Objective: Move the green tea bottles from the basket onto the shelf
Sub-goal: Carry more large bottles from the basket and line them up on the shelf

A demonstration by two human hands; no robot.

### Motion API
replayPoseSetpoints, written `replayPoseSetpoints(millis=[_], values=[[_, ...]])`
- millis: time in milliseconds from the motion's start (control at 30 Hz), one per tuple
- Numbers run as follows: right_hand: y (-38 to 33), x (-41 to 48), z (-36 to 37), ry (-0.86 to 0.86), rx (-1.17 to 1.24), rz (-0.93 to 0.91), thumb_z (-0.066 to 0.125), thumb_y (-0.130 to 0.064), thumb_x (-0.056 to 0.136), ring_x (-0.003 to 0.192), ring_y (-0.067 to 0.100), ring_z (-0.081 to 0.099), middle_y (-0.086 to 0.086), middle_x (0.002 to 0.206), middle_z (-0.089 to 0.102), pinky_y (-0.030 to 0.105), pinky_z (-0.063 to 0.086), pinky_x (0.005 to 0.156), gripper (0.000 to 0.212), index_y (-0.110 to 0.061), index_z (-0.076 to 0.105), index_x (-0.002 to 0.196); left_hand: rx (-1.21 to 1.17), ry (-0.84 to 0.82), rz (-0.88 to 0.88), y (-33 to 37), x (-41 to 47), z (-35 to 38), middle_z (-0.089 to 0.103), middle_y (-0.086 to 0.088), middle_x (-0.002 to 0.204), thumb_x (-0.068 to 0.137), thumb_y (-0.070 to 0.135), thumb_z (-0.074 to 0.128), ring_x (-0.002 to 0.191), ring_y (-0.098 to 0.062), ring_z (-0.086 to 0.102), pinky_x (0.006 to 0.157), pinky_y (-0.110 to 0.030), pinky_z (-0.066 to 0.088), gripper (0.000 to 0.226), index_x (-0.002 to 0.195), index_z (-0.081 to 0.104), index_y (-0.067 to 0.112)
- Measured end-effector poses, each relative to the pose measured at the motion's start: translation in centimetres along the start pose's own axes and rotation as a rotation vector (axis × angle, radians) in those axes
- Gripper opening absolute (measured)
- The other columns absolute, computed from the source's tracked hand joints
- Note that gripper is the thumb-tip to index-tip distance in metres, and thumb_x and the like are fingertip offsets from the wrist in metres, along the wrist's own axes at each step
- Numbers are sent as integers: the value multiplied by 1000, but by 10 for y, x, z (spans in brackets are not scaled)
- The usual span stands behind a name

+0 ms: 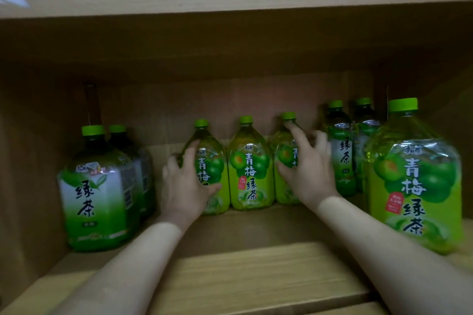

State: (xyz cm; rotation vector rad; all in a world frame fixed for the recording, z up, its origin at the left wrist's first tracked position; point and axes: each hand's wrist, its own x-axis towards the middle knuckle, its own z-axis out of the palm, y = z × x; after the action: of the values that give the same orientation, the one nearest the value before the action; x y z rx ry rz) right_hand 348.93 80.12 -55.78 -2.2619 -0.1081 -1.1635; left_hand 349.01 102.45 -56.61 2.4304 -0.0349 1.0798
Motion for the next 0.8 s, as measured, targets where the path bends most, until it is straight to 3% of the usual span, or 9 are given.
replayPoseSetpoints(millis=[133, 267, 333, 367, 500, 567, 633, 700, 800], values=[[0, -5, 5, -137, -31, -102, 70, -24, 81, 129, 31, 32, 10, 140, 33, 37, 33, 107, 62, -28, 47, 138, 127, 60, 114, 0, -1, -2, 32, -16, 143, 72, 42, 77, 130, -35, 27, 100, -48, 38, 82, 141, 32, 34], [-10, -10, -12, -373, -142, -93, 67, -24, 83, 141, 33, 19, 7, 154, 12, 42, 30, 114, 76, -33, 28, 148, 212, 34, 122, 7, -5, -7, 31, -17, 145, 76, 45, 73, 132, -36, 27, 99, -47, 40, 79, 141, 29, 33], [-20, -16, -36, -409, -136, -119, 66, -26, 84, 136, 30, 35, 3, 157, 13, 42, 40, 107, 78, -39, 23, 148, 270, 8, 105, 12, -7, -11, 32, -18, 144, 77, 45, 71, 131, -37, 29, 98, -50, 41, 80, 142, 28, 30], [-24, -20, -53, -345, -153, -163, 64, -27, 84, 132, 29, 41, 2, 155, 20, 40, 44, 102, 74, -39, 25, 147, 288, 1, 110, 15, -7, -13, 34, -20, 142, 78, 43, 71, 130, -38, 31, 97, -52, 41, 77, 142, 29, 27], [-19, -36, -133, 169, -278, -325, 63, -30, 83, 116, 30, 51, 9, 129, 53, 42, 51, 84, 56, -23, 45, 137, 139, 84, 275, 31, -10, -24, 45, -23, 133, 83, 16, 66, 125, -40, 36, 97, -55, 41, 51, 132, 51, 15], [0, -40, -157, 269, -335, -235, 68, -37, 80, 120, 33, 48, 14, 133, 48, 45, 51, 84, 67, -25, 40, 139, 4, 152, 370, 49, -16, -31, 49, -20, 131, 81, 7, 65, 123, -38, 38, 97, -51, 40, 41, 121, 61, 11], [23, -43, -164, 164, -332, -34, 72, -51, 75, 132, 37, 36, 17, 146, 32, 50, 47, 95, 87, -35, 23, 145, -109, 134, 446, 74, -26, -36, 53, -14, 126, 81, 8, 63, 120, -31, 42, 99, -40, 36, 33, 114, 65, 12], [38, -47, -161, 27, -141, 181, 72, -59, 70, 135, 38, 35, 17, 152, 26, 50, 42, 101, 101, -38, 11, 146, -221, 23, 512, 103, -40, -35, 57, -6, 121, 80, 10, 65, 116, -23, 48, 99, -27, 33, 32, 111, 66, 15], [48, -50, -154, -2, 72, 306, 72, -66, 64, 117, 32, 55, 13, 134, 53, 43, 48, 93, 102, -32, 18, 144, -357, -199, 572, 149, -66, -27, 60, 0, 126, 82, 20, 67, 118, -16, 53, 99, -22, 36, 42, 123, 59, 21]])
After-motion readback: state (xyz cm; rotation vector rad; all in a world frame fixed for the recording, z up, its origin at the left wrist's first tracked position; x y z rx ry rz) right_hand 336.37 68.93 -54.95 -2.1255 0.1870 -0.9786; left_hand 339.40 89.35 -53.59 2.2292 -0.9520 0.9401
